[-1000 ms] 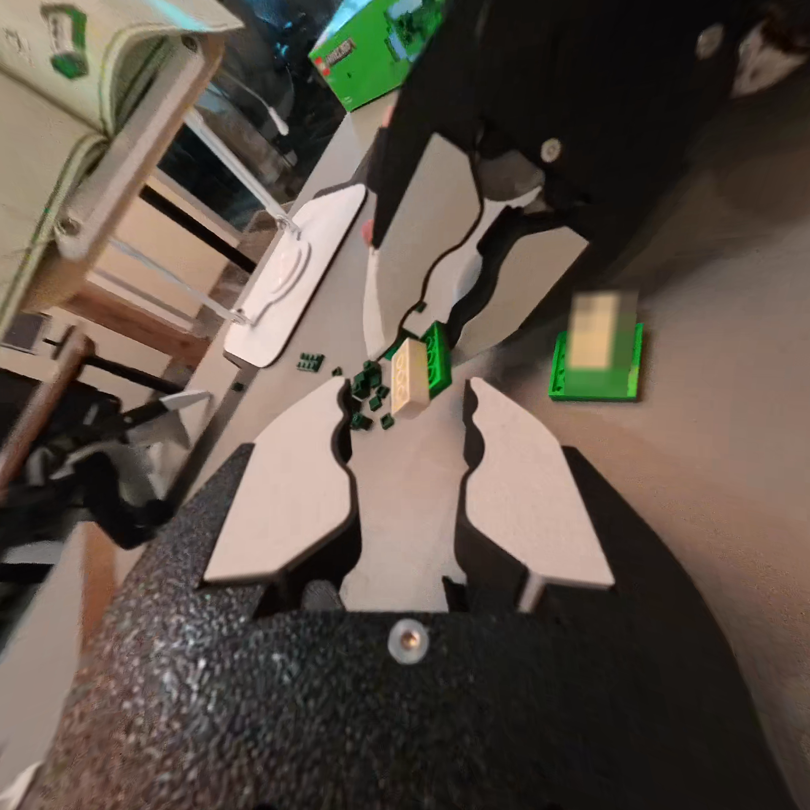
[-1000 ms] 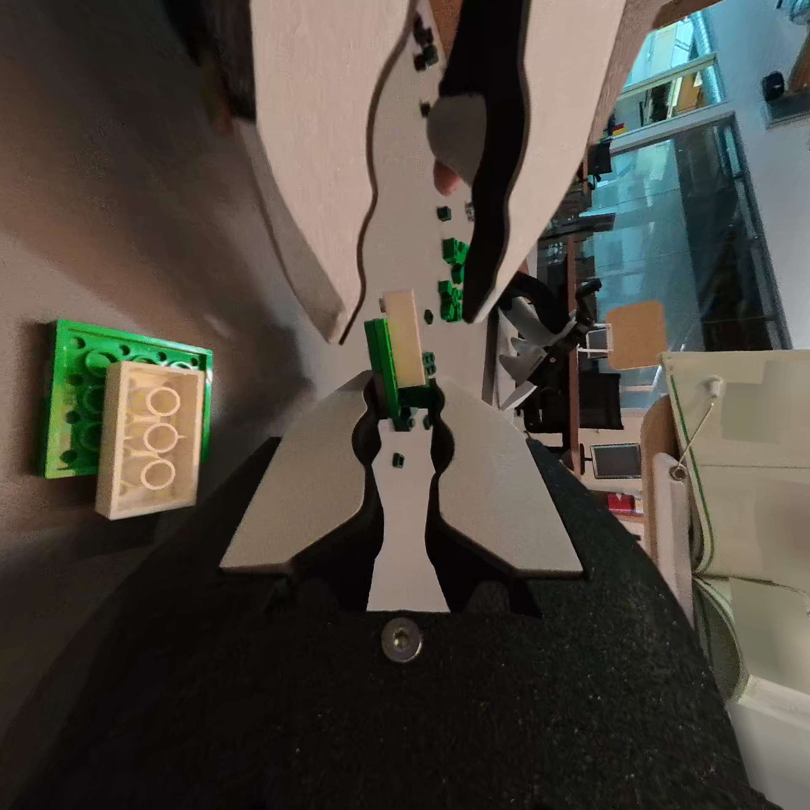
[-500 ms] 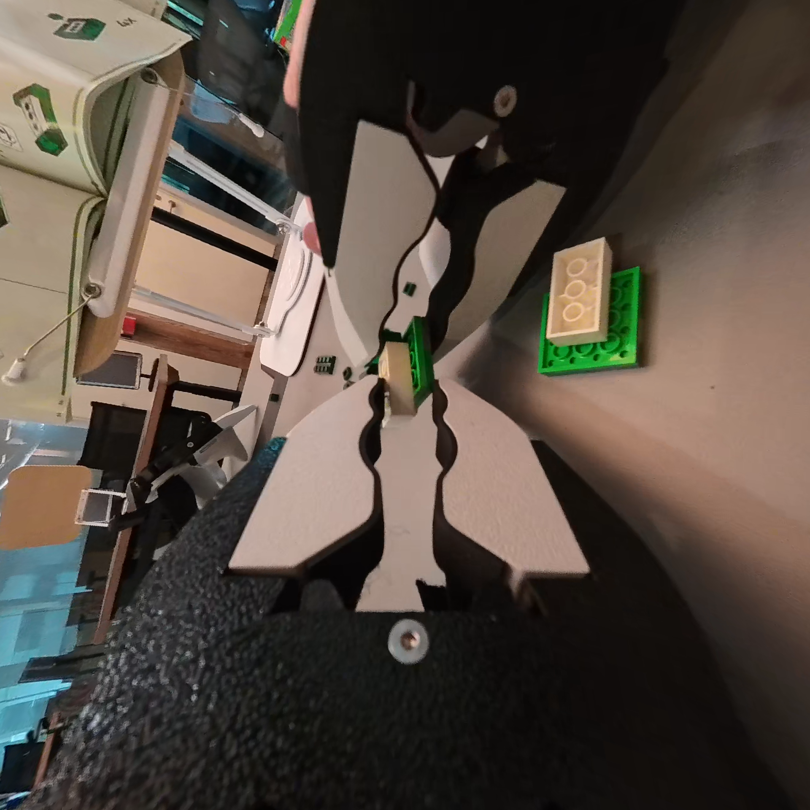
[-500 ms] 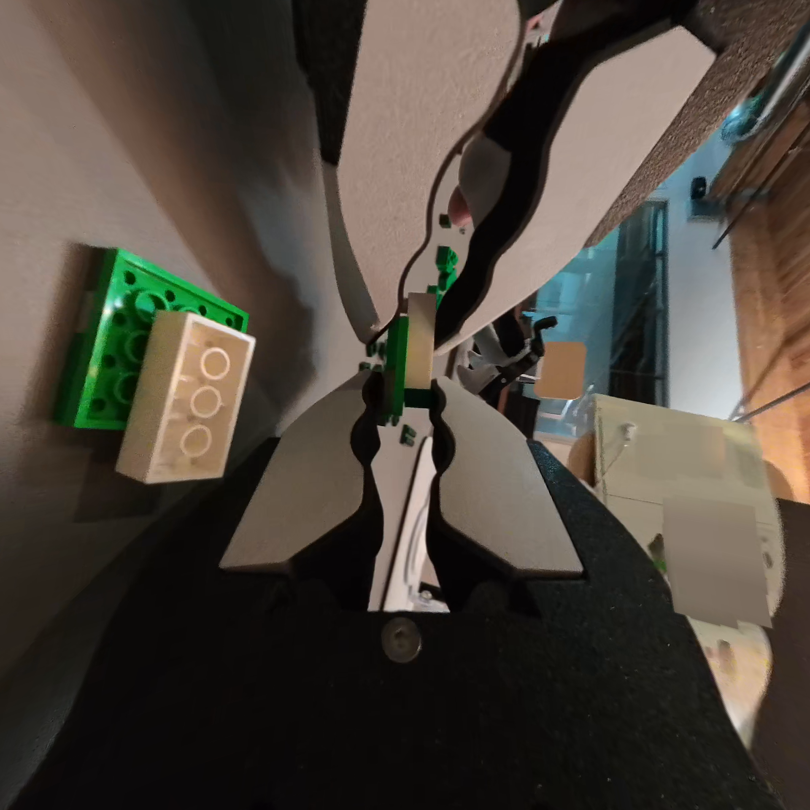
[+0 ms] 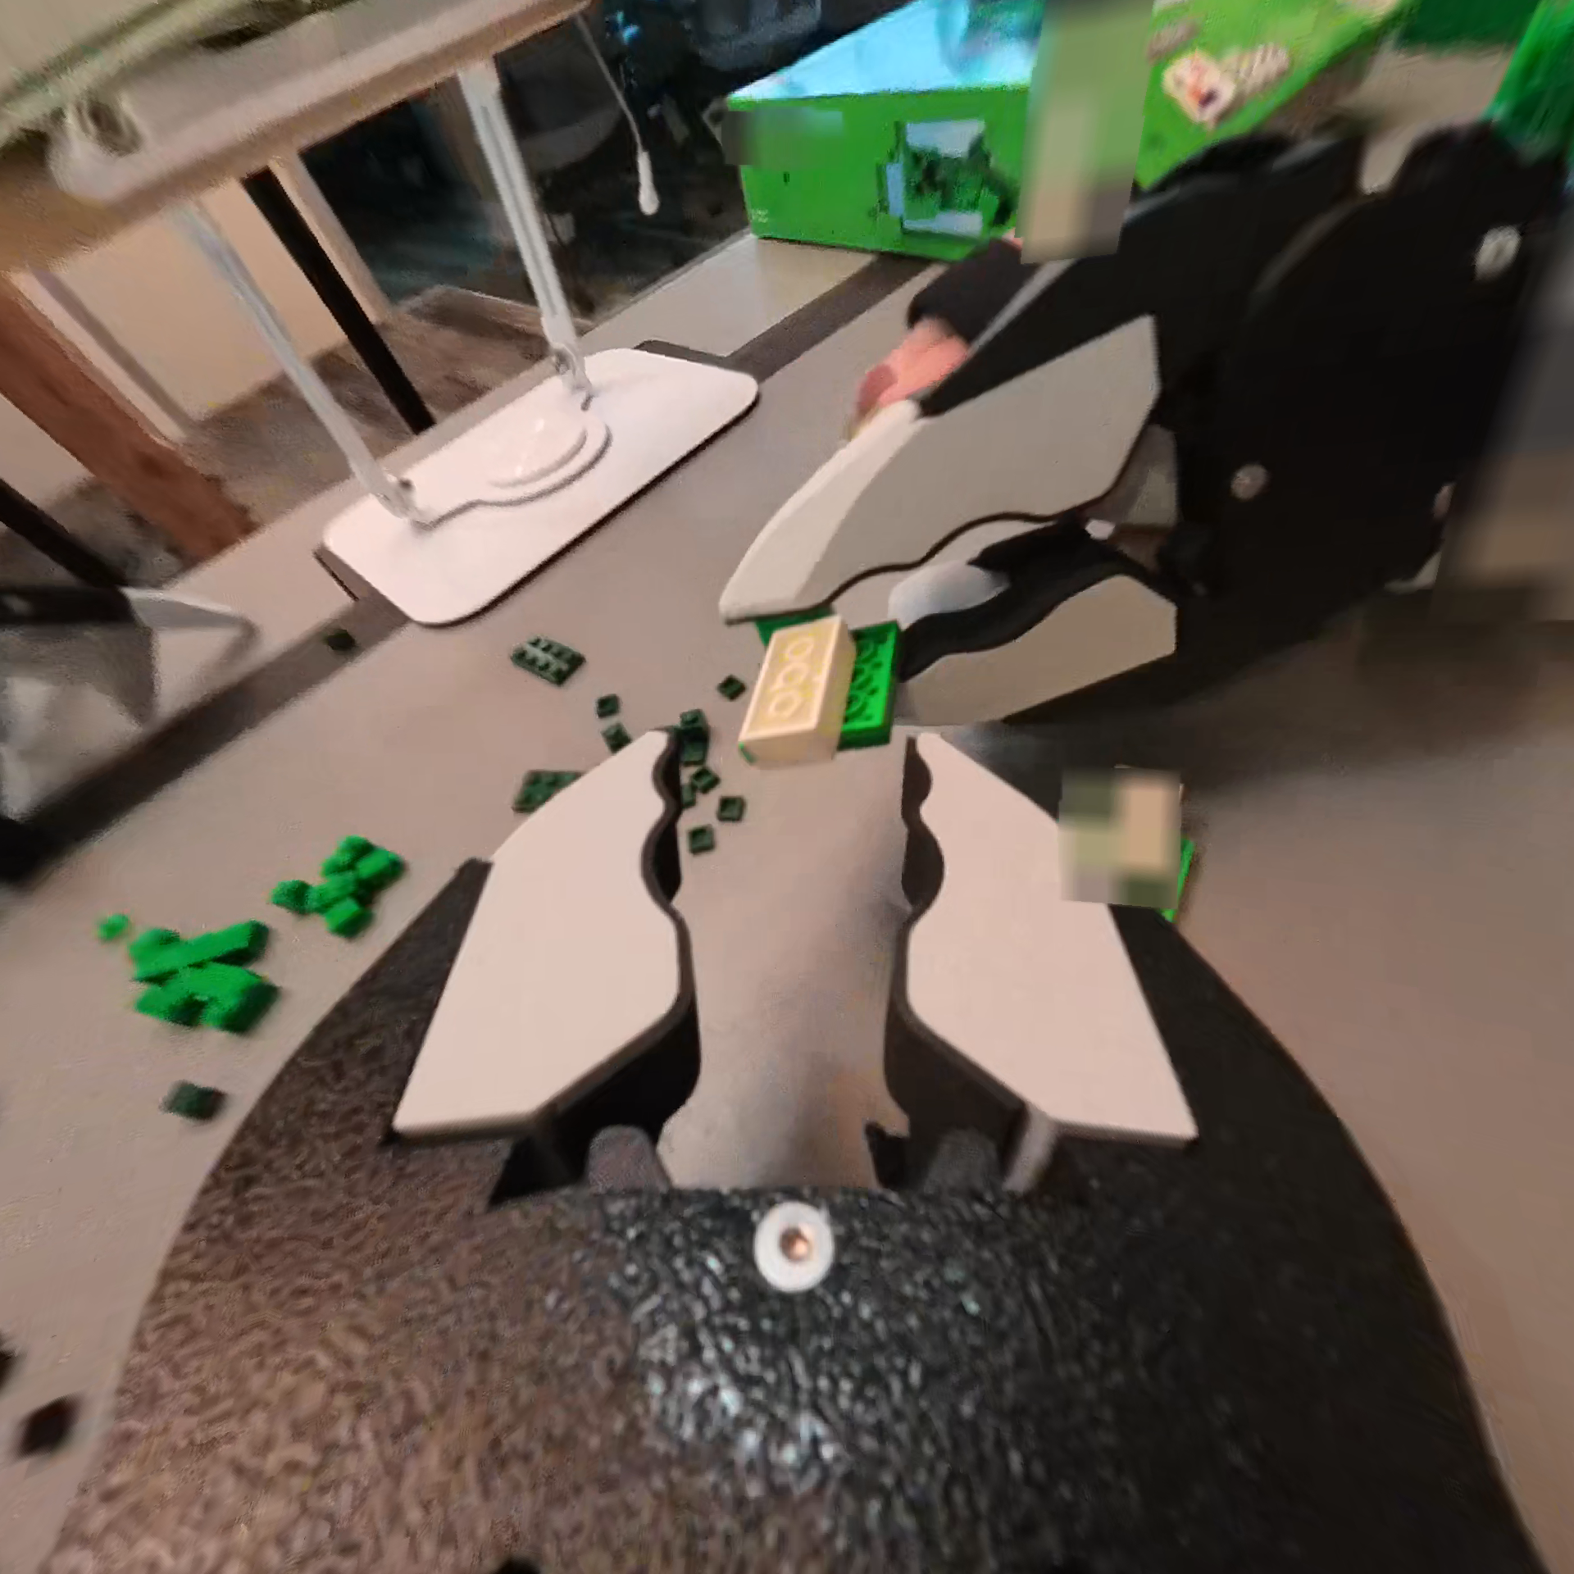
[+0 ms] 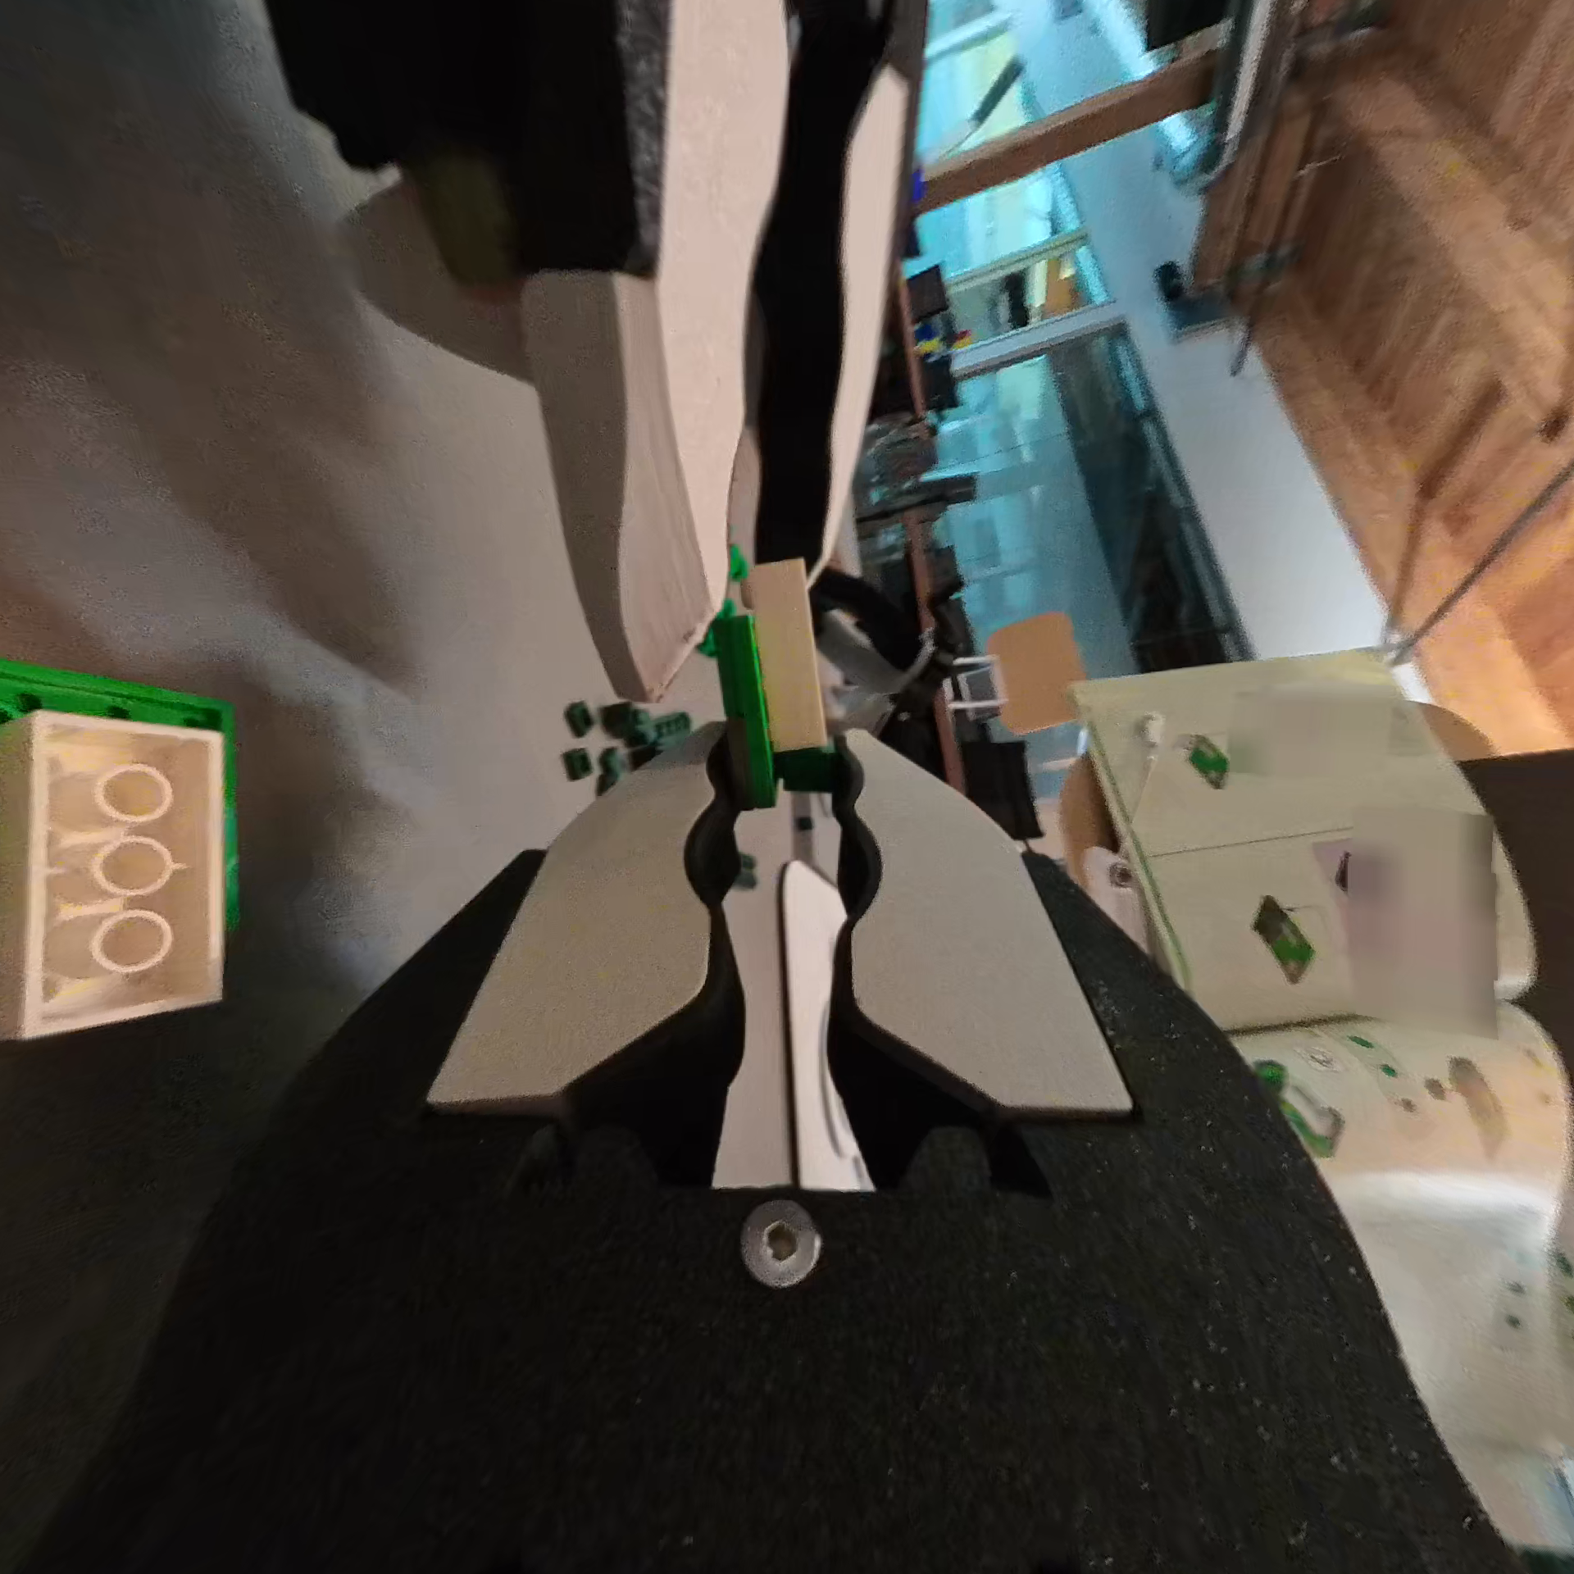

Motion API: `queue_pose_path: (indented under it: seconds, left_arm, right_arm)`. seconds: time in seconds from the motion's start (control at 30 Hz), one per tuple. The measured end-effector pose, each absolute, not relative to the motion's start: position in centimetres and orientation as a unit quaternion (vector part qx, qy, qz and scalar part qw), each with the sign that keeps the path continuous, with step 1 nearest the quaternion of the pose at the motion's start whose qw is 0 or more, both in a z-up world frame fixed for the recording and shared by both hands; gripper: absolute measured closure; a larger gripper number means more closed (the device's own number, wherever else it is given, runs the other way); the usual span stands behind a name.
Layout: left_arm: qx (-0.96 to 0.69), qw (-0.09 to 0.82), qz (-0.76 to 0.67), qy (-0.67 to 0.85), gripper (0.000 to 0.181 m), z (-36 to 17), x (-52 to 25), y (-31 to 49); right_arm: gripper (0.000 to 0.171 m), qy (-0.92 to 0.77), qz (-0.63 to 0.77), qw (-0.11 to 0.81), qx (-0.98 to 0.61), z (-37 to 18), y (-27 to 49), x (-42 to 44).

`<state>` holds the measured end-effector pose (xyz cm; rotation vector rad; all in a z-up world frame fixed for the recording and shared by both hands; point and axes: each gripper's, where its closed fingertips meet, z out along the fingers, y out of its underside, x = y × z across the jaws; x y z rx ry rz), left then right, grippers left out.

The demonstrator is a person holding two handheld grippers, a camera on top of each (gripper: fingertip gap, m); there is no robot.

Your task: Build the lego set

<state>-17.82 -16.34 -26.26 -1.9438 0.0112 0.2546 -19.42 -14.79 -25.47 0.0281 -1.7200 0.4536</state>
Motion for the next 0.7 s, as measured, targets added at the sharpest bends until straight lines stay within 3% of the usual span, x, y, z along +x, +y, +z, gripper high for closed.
queue_pose_path:
  seconds: [0.17, 0.47, 0.7]
  left_arm:
    - [-0.794, 0.606, 0.043, -0.016, 0.133, -24.5, -16.8, -16.1]
    - [-0.793, 0.604, 0.078, 0.01, 0.145, -24.6, -16.2, -15.8]
    - [-0.82, 0.566, 0.081, 0.01, 0.145, -26.2, -16.4, -15.8]
  right_arm:
    - [0.152, -0.702, 0.188, 0.685, 0.056, -23.8, -15.2, -18.7]
    - [0.153, -0.687, 0.183, 0.7, 0.066, -23.1, -15.8, -18.4]
    - [0.152, -0.679, 0.082, 0.717, 0.138, -23.8, -15.7, -18.5]
